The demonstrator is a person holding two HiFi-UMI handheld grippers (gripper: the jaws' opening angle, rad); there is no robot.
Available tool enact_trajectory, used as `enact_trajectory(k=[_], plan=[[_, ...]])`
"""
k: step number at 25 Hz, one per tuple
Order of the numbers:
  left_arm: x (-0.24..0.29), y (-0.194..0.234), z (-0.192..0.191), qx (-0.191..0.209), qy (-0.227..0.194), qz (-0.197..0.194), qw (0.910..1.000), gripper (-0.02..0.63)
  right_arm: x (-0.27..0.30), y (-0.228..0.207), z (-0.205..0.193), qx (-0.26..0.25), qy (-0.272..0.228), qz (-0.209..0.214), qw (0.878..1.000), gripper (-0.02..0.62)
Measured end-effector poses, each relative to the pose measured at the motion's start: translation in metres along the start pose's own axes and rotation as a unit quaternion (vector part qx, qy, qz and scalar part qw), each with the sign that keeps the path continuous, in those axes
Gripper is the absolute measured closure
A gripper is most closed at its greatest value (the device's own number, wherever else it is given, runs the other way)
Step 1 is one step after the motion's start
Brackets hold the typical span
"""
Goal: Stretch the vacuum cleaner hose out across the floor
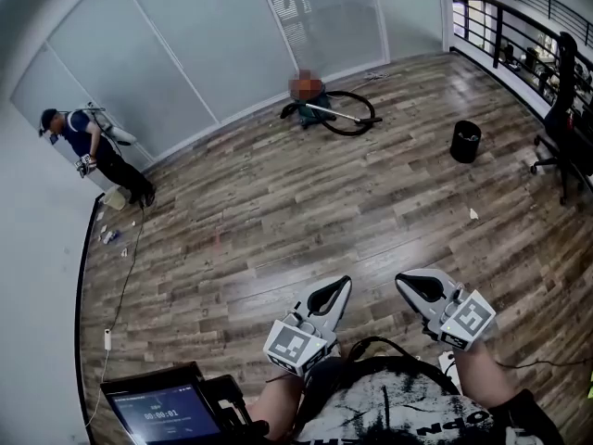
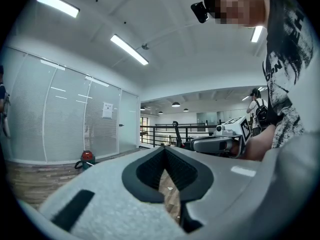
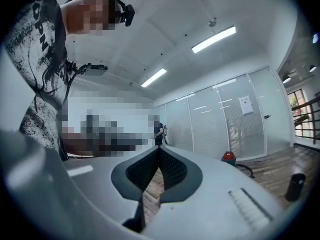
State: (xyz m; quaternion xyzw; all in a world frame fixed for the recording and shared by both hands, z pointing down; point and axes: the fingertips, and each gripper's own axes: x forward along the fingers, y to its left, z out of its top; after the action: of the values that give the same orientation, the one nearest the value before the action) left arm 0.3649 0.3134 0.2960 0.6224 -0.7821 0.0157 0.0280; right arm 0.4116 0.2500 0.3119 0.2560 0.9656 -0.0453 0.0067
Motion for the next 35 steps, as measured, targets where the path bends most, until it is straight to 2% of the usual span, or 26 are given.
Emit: enact_trajectory(k=[5, 13, 15, 23, 29, 35], plan=[[-0.007, 0.013, -0.005, 0.001, 0.018, 0.013, 0.9998, 0.603, 0.009, -0.001, -0.003, 0.003, -0.006, 0.005, 1.0, 0.588], [-0.019, 0.007, -0.004, 0.003, -0.008, 0.009, 0.9999, 0.603, 0.008, 0.014, -0.014, 0.009, 0.001, 0.008, 1.0, 0.588], [-0.018, 0.016, -0.009, 0.0, -0.014, 0.005, 0.9999, 0.603, 0.017, 0.011, -0.018, 0.006, 0.008, 0.005, 1.0, 0.588], [0.019, 0.132, -0.007, -0.023, -0.023, -0.025, 0.9991, 0.603, 0.117, -0.05, -0.016, 0.013, 0.036, -0.011, 0.999, 0.588], [0.028, 0.202, -0.005, -0.014, -0.016, -0.074, 0.9971, 0.603, 0.19, -0.082, -0.005, 0.0, 0.03, -0.04, 0.999, 0.588], [0.034, 0.268, -0.005, -0.012, -0.021, -0.099, 0.9948, 0.603, 0.256, -0.102, -0.007, -0.013, 0.037, -0.054, 0.998, 0.588]])
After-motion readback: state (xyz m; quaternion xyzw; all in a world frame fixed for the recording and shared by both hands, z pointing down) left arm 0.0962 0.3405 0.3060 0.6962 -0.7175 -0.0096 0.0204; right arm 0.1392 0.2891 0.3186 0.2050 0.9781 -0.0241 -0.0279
